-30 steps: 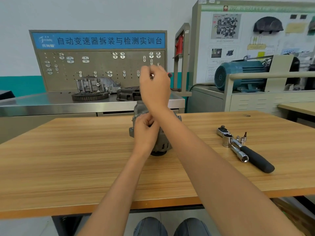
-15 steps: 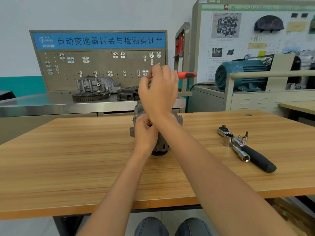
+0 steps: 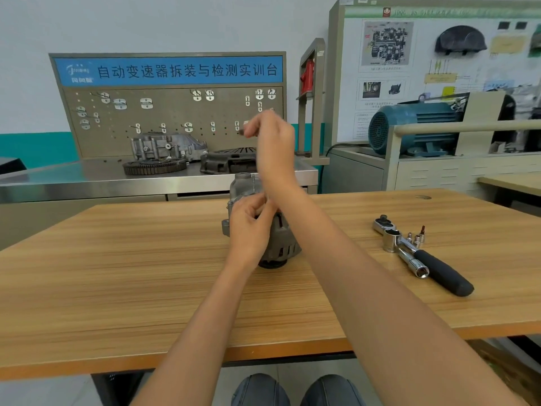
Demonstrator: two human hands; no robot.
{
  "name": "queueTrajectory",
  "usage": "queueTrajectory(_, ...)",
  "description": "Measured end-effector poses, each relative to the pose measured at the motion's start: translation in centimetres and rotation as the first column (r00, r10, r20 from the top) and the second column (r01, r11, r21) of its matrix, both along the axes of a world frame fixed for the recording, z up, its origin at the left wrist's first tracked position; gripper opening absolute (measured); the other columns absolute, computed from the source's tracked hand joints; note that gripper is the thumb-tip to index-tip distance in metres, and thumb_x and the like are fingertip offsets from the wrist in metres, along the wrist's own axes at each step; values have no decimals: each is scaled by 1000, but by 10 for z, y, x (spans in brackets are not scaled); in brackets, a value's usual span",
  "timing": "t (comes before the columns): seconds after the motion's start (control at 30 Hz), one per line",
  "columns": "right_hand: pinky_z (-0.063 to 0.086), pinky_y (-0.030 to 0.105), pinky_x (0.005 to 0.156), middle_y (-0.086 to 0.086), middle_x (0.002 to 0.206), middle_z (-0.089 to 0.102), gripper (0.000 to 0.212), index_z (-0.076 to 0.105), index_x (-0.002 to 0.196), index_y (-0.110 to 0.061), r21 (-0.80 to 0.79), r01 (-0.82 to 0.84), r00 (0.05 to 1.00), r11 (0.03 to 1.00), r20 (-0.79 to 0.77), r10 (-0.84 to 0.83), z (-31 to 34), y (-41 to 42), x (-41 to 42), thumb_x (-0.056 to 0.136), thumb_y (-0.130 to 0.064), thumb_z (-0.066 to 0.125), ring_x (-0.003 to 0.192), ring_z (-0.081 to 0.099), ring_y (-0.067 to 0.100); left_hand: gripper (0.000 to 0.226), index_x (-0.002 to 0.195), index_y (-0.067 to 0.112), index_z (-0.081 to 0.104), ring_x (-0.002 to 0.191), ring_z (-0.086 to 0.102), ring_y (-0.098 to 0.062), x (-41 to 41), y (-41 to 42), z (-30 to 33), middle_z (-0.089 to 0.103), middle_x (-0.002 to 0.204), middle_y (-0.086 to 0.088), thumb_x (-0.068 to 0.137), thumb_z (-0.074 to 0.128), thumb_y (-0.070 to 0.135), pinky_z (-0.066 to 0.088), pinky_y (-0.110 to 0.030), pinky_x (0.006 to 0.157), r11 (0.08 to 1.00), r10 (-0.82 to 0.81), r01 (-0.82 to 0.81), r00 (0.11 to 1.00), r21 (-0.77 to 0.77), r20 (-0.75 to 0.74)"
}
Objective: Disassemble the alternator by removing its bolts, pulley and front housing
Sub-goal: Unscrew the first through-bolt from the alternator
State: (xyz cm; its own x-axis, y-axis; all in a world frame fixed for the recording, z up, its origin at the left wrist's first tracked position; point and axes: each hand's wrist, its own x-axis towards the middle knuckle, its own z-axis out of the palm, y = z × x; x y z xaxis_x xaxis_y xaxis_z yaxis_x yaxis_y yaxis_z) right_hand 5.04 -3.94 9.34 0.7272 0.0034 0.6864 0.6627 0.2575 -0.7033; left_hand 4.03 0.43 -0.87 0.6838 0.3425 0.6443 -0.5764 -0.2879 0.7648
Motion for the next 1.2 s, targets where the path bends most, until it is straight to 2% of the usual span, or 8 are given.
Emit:
queueTrajectory(0.07,44,32,82,4,78,50,15,56,75,-4,-111,482,853,869,286,-437,-14,7,1,87,-9,48,77,46,16,51,47,25,53,53,37,-5,2,1,-2,45,48,2,86,52,-7,30,-25,53,998,10,-13,999,-62,-39)
queueTrajectory(0.17,32,46,104,3,80,50,9,58,79,-6,-130,765,614,630,441,-655,-18,13,5,81,-13,53,84,46,20,31,56,1,54,57,39,-10,4,1,-4,46,55,-3,85,52,-9,29,-29,54,996,-25,20,999,-92,-48)
queueTrajectory(0.37,41,21,67,-1,66,49,32,46,58,-11,-33,107,993,994,43,-106,1,2,2,90,-9,41,67,48,7,26,67,15,63,76,53,-22,0,-1,0,60,69,-15,92,56,15,43,-38,73,1000,-18,17,999,-22,-28)
queueTrajectory(0.53,48,29,80,2,58,58,39,48,52,-10,151,-291,936,945,-158,314,12,-6,8,89,-7,35,67,56,12,33,69,35,67,100,57,-37,-2,-1,-1,67,79,-5,96,51,24,41,-56,93,1000,11,-9,998,29,-60)
queueTrajectory(0.67,42,18,76,1,75,49,19,52,71,-6,-59,255,956,965,168,-242,-10,5,1,89,-7,45,72,45,9,34,55,7,48,57,38,-18,0,1,0,47,56,-13,88,55,-2,33,-34,60,999,19,-21,998,-39,-54)
queueTrajectory(0.8,23,45,111,3,86,50,11,56,85,-9,-150,831,542,535,433,-720,-22,11,4,78,-17,52,91,47,21,20,64,-12,53,61,41,-15,4,-1,-1,49,60,-12,83,59,-10,32,-32,57,996,-5,-1,998,-85,-65)
queueTrajectory(1.0,43,22,71,-1,69,46,27,46,63,-9,-39,116,991,993,67,-113,0,1,1,90,-8,42,70,46,12,27,75,-7,58,73,52,-26,3,-1,-2,57,70,-25,93,56,13,44,-39,76,999,-25,24,1000,-33,-16)
queueTrajectory(1.2,46,38,85,0,56,54,38,46,53,-10,157,-285,938,946,-155,309,12,-5,6,90,-7,35,68,55,14,34,69,35,68,93,60,-27,-2,-1,0,68,78,-6,96,52,21,43,-55,92,999,21,-19,999,36,-36)
